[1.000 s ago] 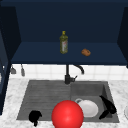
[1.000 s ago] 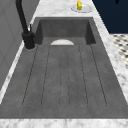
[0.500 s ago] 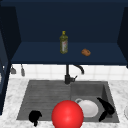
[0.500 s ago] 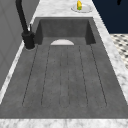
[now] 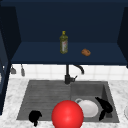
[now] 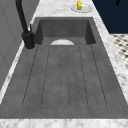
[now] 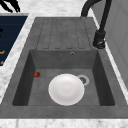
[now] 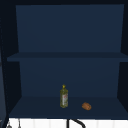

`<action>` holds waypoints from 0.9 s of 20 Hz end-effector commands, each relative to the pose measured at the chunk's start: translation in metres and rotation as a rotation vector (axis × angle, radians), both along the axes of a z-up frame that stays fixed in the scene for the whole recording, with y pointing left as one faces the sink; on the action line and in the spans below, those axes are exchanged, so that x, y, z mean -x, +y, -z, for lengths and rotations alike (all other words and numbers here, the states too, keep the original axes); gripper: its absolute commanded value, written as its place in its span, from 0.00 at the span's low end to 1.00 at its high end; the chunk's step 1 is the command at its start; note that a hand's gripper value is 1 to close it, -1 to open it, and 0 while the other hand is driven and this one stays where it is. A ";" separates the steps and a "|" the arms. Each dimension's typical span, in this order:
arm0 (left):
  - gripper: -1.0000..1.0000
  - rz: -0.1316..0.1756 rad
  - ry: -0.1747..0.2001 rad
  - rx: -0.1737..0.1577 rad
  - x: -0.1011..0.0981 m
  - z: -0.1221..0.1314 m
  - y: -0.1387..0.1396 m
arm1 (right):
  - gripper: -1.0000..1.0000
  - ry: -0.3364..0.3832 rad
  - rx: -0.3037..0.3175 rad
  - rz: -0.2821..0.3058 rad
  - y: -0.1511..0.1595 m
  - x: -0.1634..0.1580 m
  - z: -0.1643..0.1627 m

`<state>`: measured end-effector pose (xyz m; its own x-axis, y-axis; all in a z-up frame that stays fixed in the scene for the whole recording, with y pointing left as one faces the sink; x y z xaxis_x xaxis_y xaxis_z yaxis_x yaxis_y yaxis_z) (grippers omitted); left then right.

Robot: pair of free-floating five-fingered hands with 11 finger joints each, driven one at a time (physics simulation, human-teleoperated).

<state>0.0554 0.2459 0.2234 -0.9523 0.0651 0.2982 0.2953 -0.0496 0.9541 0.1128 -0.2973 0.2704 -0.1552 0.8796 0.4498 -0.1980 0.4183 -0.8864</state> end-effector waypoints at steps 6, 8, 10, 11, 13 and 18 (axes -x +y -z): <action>0.50 0.000 0.000 0.000 0.000 0.000 0.000 | 0.00 -0.034 0.070 -0.021 0.038 -0.001 -0.048; 0.50 0.000 0.000 0.000 0.000 0.000 0.000 | 0.00 -0.035 0.075 -0.031 0.046 -0.001 -0.059; 0.50 0.000 0.000 0.000 0.000 0.000 0.000 | 0.00 -0.032 0.074 -0.043 0.052 -0.001 -0.073; 0.50 0.000 0.000 0.000 0.000 0.000 0.000 | 0.00 -0.030 0.071 -0.045 0.056 -0.001 -0.081; 0.50 0.000 0.000 0.000 0.000 0.000 0.000 | 0.00 -0.034 0.070 -0.048 0.062 0.000 -0.096; 0.50 0.000 0.000 0.000 0.000 0.000 0.000 | 0.00 -0.033 0.059 -0.029 0.075 0.029 -0.137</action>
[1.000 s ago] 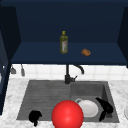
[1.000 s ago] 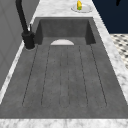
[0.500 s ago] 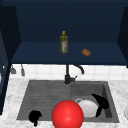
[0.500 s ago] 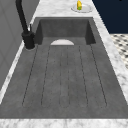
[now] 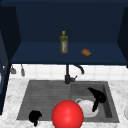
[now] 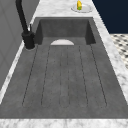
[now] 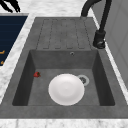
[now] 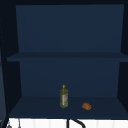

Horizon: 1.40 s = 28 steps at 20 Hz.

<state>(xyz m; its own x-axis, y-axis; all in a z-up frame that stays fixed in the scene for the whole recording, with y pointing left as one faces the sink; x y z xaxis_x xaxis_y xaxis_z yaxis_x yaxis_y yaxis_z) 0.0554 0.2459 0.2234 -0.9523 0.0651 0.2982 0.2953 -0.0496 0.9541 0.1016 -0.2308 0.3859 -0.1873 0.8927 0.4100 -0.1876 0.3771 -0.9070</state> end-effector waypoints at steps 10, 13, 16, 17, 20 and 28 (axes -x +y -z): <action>0.50 0.000 0.000 0.000 0.000 0.000 0.000 | 0.00 -0.073 0.028 0.016 0.041 0.071 -0.093; 0.50 0.000 0.000 0.000 0.000 0.000 0.000 | 0.00 -0.095 0.050 0.040 0.049 0.082 -0.111; 0.50 0.000 0.000 0.000 0.000 0.000 0.000 | 0.00 -0.107 0.085 0.057 0.053 0.095 -0.121; 0.50 0.000 0.000 0.000 0.000 0.000 0.000 | 0.00 -0.116 0.096 0.063 0.054 0.098 -0.125; 0.50 0.000 0.000 0.000 0.000 0.000 0.000 | 0.00 -0.126 0.118 0.080 0.055 0.104 -0.134; 0.50 0.000 0.000 0.000 0.000 0.000 0.000 | 0.00 -0.154 0.155 0.105 0.058 0.122 -0.156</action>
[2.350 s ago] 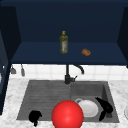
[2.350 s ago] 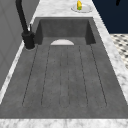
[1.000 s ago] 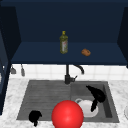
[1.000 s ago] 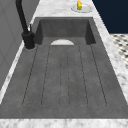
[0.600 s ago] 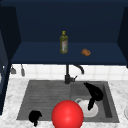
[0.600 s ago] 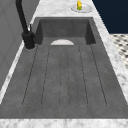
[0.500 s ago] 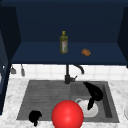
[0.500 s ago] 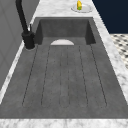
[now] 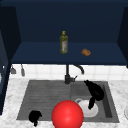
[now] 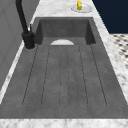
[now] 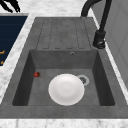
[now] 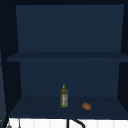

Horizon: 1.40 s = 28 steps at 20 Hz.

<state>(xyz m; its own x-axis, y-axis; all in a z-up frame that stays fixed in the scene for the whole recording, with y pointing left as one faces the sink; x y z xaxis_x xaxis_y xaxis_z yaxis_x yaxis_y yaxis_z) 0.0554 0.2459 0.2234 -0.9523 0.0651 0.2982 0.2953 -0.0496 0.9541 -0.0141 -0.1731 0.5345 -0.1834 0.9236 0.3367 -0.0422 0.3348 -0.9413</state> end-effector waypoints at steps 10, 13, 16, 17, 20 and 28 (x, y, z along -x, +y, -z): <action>0.50 0.000 0.000 0.000 0.000 0.000 0.000 | 0.00 0.016 0.094 0.164 0.001 0.007 -0.062; 0.50 0.000 0.000 0.000 0.000 0.000 0.000 | 0.00 0.023 0.113 0.201 0.004 -0.003 -0.080; 0.50 0.000 0.000 0.000 0.000 0.000 0.000 | 0.00 0.024 0.123 0.226 0.006 -0.013 -0.097; 0.50 0.000 0.000 0.000 0.000 0.000 0.000 | 0.00 0.022 0.124 0.234 0.006 -0.016 -0.103; 0.50 0.000 0.000 0.000 0.000 0.000 0.000 | 0.00 0.024 0.126 0.252 0.008 -0.022 -0.123; 0.50 0.000 0.000 0.000 0.000 0.000 0.000 | 0.00 0.004 0.142 0.301 0.019 -0.042 -0.173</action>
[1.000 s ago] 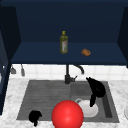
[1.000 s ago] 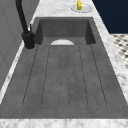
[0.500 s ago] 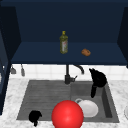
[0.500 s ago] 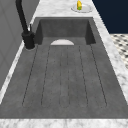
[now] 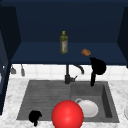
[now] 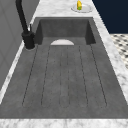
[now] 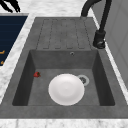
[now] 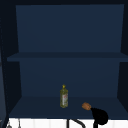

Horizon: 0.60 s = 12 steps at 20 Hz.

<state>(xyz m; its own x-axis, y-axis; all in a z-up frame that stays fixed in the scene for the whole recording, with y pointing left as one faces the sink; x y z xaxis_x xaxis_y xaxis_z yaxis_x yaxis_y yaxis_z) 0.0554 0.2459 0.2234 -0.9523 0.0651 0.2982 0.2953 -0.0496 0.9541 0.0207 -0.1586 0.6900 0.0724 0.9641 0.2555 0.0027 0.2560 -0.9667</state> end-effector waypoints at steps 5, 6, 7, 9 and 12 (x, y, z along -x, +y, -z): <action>0.50 0.000 0.000 0.000 0.000 0.000 0.000 | 0.00 -0.022 0.077 0.050 0.020 -0.035 -0.048; 0.50 0.000 0.000 0.000 0.000 0.000 0.000 | 0.00 -0.015 0.082 0.045 0.021 -0.042 -0.053; 0.50 0.000 0.000 0.000 0.000 0.000 0.000 | 0.00 -0.015 0.081 0.042 0.022 -0.049 -0.057; 0.50 0.000 0.000 0.000 0.000 0.000 0.000 | 0.00 -0.010 0.061 0.039 0.026 -0.066 -0.065; 0.50 0.000 0.000 0.000 0.000 0.000 0.000 | 0.00 0.024 0.032 0.037 0.028 -0.090 -0.069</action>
